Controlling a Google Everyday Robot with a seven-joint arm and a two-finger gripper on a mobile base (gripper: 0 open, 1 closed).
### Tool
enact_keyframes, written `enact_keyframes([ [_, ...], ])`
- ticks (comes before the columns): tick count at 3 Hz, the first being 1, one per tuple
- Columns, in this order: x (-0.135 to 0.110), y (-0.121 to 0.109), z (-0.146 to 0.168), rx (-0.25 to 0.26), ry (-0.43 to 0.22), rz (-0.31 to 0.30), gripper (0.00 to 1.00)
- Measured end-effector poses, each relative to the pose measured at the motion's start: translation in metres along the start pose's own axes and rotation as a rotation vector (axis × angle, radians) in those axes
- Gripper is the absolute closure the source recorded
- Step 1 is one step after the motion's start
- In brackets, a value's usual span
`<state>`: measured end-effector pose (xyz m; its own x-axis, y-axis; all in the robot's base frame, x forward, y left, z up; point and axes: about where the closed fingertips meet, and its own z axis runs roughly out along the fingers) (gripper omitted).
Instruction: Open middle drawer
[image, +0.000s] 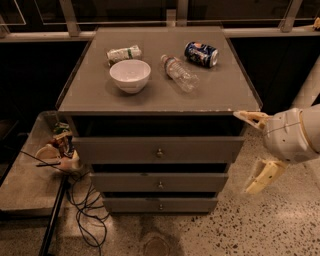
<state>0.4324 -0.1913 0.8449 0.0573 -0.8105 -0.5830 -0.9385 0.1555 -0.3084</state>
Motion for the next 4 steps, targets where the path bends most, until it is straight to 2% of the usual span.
enact_keyframes([
  [1,0.0,0.0,0.0,0.0,0.0,0.0,0.0],
  [2,-0.002,0.016,0.026,-0.066,0.002,-0.017,0.0],
  [3,0.006,0.037,0.069,-0.135,-0.017,-0.048,0.0],
  [4,0.021,0.053,0.11,-0.176,-0.044,-0.07,0.0],
])
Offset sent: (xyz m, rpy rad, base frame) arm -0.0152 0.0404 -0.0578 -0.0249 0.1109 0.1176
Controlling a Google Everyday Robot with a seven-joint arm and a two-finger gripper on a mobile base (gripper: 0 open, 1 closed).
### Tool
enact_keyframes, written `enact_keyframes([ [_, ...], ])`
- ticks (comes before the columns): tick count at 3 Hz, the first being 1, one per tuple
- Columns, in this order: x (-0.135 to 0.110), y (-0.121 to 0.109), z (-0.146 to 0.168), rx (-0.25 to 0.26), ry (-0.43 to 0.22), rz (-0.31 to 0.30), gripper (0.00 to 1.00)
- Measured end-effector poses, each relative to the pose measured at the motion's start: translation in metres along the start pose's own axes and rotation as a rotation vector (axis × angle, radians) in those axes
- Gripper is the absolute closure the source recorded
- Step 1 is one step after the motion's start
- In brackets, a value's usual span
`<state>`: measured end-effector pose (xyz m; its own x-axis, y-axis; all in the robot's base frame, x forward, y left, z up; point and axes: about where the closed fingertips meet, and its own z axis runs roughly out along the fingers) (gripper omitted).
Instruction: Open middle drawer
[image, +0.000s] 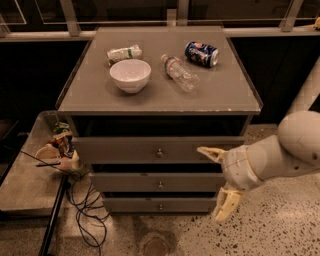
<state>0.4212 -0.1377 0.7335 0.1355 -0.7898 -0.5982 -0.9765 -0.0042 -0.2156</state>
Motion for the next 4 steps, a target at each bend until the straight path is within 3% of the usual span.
enact_keyframes([
  [1,0.021,0.002,0.039,0.006,0.044,-0.028,0.0],
  [2,0.054,-0.018,0.063,0.082,0.098,-0.02,0.0],
  [3,0.099,-0.044,0.075,0.165,0.108,0.022,0.0],
  [4,0.099,-0.044,0.075,0.165,0.108,0.022,0.0],
])
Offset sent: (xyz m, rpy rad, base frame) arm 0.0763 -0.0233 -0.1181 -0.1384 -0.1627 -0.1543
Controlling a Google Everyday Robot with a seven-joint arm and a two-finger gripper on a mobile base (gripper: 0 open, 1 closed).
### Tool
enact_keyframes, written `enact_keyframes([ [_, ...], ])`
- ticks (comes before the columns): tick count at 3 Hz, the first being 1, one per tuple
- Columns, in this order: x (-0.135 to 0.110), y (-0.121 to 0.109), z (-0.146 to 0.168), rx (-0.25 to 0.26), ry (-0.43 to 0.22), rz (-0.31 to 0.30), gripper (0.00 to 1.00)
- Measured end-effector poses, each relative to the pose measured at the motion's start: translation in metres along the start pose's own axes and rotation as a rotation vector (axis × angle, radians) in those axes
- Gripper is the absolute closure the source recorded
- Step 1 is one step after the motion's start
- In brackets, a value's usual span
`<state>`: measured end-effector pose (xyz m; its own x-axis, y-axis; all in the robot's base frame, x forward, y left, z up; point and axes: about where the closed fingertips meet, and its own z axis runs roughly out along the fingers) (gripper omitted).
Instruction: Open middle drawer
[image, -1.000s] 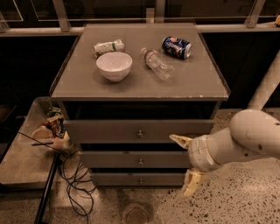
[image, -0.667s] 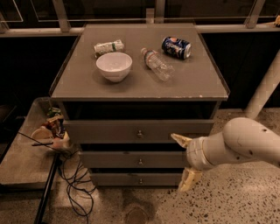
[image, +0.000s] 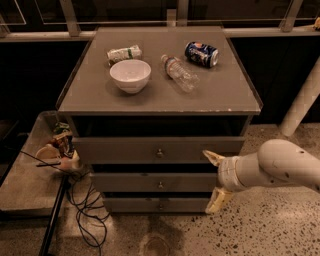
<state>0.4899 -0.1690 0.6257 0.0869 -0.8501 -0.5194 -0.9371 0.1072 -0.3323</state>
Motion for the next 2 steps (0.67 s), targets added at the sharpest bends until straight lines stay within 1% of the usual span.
enact_keyframes([
  [1,-0.002,0.005,0.011,-0.024,0.003,-0.002,0.0],
  [2,0.006,0.017,0.04,-0.069,-0.007,0.029,0.0],
])
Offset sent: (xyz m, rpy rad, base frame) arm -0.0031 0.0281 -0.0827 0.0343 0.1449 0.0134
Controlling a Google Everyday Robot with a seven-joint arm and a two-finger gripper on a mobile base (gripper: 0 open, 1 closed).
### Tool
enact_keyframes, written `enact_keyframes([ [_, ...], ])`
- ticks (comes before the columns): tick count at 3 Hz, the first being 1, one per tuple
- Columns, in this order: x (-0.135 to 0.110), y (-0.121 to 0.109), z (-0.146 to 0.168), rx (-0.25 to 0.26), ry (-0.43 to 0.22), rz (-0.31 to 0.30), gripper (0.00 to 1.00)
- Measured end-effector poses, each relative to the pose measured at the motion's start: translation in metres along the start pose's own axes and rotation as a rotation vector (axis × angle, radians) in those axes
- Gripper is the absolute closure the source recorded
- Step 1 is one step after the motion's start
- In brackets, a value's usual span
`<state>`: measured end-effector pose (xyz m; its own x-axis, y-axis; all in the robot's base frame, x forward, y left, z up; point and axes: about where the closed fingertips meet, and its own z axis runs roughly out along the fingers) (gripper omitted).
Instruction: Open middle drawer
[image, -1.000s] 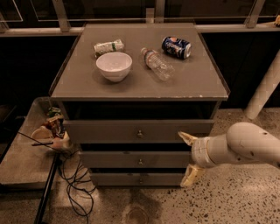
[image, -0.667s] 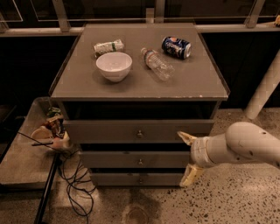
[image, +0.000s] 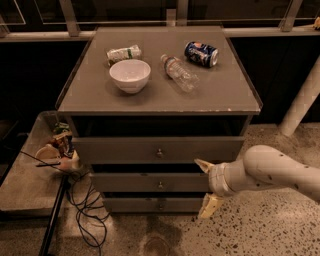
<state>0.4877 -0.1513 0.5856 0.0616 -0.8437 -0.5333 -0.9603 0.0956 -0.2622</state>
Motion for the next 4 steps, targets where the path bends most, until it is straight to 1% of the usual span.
enact_keyframes([
  [1,0.017,0.011,0.035,-0.031,-0.016,0.027,0.0],
  [2,0.038,0.013,0.062,-0.027,-0.061,0.05,0.0],
  [3,0.058,0.008,0.085,-0.008,-0.109,0.052,0.0],
  [4,0.07,-0.003,0.106,0.004,-0.133,0.03,0.0],
])
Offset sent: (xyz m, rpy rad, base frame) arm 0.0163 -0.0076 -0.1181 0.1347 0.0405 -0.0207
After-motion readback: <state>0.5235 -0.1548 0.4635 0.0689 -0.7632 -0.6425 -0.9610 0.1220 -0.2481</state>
